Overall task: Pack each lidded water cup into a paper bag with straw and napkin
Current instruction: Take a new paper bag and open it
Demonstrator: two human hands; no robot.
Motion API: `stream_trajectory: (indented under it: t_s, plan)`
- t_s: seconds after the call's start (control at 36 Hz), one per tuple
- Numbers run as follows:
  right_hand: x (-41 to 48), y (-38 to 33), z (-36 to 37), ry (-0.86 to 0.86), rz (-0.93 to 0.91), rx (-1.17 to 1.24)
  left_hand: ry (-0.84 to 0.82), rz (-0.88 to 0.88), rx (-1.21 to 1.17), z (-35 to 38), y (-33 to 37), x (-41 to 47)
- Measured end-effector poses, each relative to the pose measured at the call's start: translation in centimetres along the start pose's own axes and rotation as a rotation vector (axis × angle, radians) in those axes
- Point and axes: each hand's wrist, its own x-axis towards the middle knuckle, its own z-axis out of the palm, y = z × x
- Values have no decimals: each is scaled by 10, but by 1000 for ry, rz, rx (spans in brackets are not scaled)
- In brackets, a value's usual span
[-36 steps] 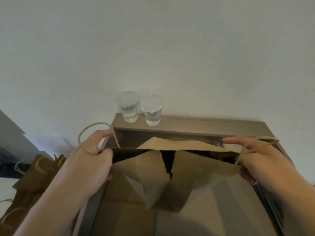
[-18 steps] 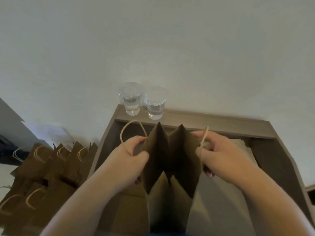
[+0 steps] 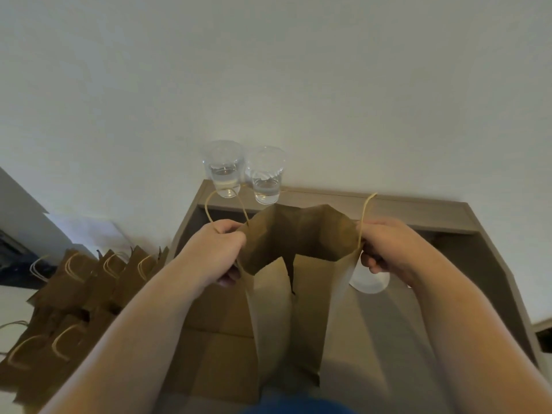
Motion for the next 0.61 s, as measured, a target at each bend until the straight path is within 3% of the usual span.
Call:
stream_trajectory:
  t_s: [0.42, 0.53, 0.61]
  plan:
    - [-7, 0, -10, -61, -56, 23, 29, 32, 45, 6, 6, -1]
    - [-18, -4, -12, -204, -156, -102, 21, 106, 102, 10, 3, -9]
    - [-29, -18, -21, -413, -232, -272, 22, 151, 128, 12, -1, -18]
